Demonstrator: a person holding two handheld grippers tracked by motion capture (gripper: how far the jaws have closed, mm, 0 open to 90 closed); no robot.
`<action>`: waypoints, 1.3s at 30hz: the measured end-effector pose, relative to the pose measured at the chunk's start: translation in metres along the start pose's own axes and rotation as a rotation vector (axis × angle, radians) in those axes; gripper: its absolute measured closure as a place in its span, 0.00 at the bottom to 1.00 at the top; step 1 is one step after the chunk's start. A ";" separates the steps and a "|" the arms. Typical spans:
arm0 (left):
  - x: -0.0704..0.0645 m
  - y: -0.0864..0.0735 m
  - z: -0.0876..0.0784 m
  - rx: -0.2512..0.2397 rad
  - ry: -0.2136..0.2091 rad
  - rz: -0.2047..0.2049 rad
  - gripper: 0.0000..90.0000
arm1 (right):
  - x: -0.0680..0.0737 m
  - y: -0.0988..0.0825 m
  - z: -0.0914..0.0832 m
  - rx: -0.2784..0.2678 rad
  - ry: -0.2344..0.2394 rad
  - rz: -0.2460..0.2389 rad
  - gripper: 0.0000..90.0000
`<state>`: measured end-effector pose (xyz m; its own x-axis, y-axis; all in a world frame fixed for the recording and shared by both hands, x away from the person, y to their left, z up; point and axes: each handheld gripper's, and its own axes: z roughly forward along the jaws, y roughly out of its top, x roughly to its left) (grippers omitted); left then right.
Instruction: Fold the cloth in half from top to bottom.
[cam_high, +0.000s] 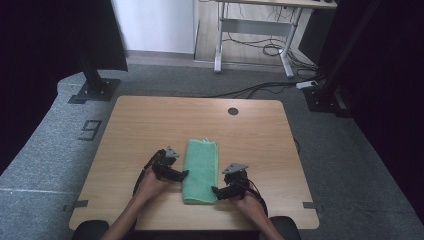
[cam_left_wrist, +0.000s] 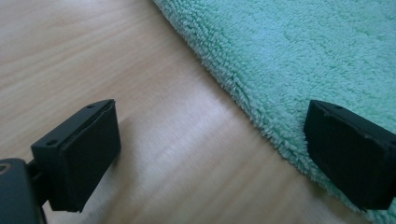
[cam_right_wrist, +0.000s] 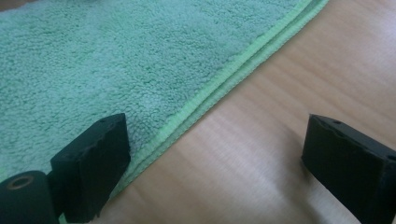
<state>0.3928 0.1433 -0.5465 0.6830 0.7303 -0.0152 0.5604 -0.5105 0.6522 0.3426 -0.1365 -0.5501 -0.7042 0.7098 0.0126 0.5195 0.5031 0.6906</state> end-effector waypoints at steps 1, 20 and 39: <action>-0.002 -0.002 -0.001 0.001 -0.002 0.003 0.05 | 0.002 -0.002 -0.001 -0.001 0.002 -0.002 0.08; -0.019 -0.021 -0.014 -0.029 -0.011 0.012 0.05 | 0.019 -0.016 -0.015 -0.010 0.045 -0.043 0.11; -0.019 -0.021 -0.014 -0.029 -0.009 0.008 0.05 | -0.029 0.041 -0.004 -0.037 0.055 0.030 0.21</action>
<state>0.3615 0.1459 -0.5491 0.6916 0.7221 -0.0162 0.5408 -0.5029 0.6743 0.3829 -0.1385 -0.5192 -0.7147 0.6957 0.0731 0.5233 0.4624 0.7158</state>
